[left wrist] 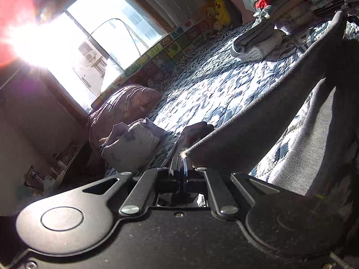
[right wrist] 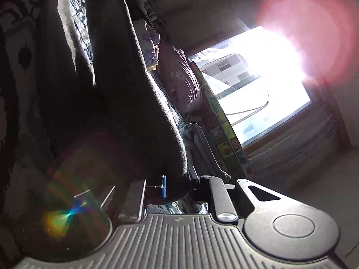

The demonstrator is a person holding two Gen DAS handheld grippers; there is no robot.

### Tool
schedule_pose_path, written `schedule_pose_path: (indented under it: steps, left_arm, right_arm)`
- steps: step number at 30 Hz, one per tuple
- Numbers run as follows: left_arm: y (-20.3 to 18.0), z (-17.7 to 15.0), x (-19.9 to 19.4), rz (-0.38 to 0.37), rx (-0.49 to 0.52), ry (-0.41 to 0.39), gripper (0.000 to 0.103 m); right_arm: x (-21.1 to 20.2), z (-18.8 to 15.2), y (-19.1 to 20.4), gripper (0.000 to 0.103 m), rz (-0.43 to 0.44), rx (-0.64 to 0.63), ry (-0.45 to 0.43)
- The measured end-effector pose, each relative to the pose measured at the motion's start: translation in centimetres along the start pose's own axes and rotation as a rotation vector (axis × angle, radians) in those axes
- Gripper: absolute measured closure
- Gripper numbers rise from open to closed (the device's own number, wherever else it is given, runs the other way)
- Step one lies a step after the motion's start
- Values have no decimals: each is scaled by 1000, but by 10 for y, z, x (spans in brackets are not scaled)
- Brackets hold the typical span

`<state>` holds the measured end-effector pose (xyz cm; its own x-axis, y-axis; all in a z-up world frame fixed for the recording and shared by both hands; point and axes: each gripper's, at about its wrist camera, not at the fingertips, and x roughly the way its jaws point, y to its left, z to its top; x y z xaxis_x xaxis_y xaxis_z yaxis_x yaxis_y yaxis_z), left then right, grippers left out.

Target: Fold clothes

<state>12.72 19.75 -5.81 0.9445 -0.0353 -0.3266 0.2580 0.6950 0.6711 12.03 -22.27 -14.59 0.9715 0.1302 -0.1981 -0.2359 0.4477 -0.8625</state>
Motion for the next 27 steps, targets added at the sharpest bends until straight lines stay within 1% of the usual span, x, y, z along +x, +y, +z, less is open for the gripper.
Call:
schedule_pose_path:
  steps: [2,3,4,5,7,8,9,10,11,12,13,14,15,16,17,18,19,20,21,22,23,25,27]
  left_arm:
    - [-20,-16,-7,-34,108,9,101]
    - [-31,-27,-9,-68,152,31,101]
    - [-43,-41,-10,-117,173,65,101]
    - [-48,-52,-12,-147,141,94,101]
    - [-54,-71,-16,-194,48,150,101]
    - [-49,-76,-17,-216,-57,167,100]
    - [-40,-76,-19,-235,-190,169,99]
    - [-27,-76,-17,-267,-355,171,98]
    - [-14,-75,-14,-302,-530,172,93]
    - [-2,-75,-10,-327,-686,167,72]
    - [9,-75,-4,-339,-842,158,49]
    - [19,-77,4,-348,-972,170,47]
    - [26,-79,12,-339,-1076,189,49]
    - [31,-82,20,-323,-1168,198,49]
    - [33,-85,27,-315,-1234,201,49]
    - [35,-87,35,-310,-1294,204,49]
    - [34,-93,42,-296,-1356,215,54]
    - [34,-98,46,-307,-1401,218,56]
    - [32,-105,52,-324,-1454,224,61]
    - [29,-111,57,-331,-1494,235,63]
    - [26,-113,62,-326,-1502,246,63]
    - [23,-117,70,-314,-1517,255,69]
    - [22,-121,73,-318,-1573,213,69]
  right_arm:
    - [0,-6,17,84,73,-85,21]
    - [-1,-10,25,84,96,-113,30]
    - [-2,-14,32,84,119,-142,38]
    - [-4,-18,38,84,138,-162,44]
    - [-10,-17,37,83,134,-136,41]
    - [-10,-15,35,81,126,-124,49]
    - [-10,-14,32,80,120,-106,58]
    - [-9,-13,29,79,121,-84,69]
    - [-9,-12,26,76,125,-63,79]
    - [-6,-11,21,76,133,-23,99]
    - [-4,-11,15,75,145,27,119]
    - [-2,-11,8,73,157,77,140]
    - [0,-12,2,73,175,133,169]
    - [-2,-13,-5,73,190,199,195]
    - [-2,-14,-13,72,209,288,220]
    - [-3,-16,-24,72,235,403,247]
    - [-5,-20,-37,69,249,552,267]
    - [-7,-27,-49,66,267,716,281]
    - [-13,-38,-58,65,295,886,288]
    - [-13,-48,-65,65,328,1049,282]
    - [-14,-57,-69,64,353,1179,268]
    - [-18,-81,-66,62,394,1458,224]
    - [-18,-100,-54,61,413,1639,196]
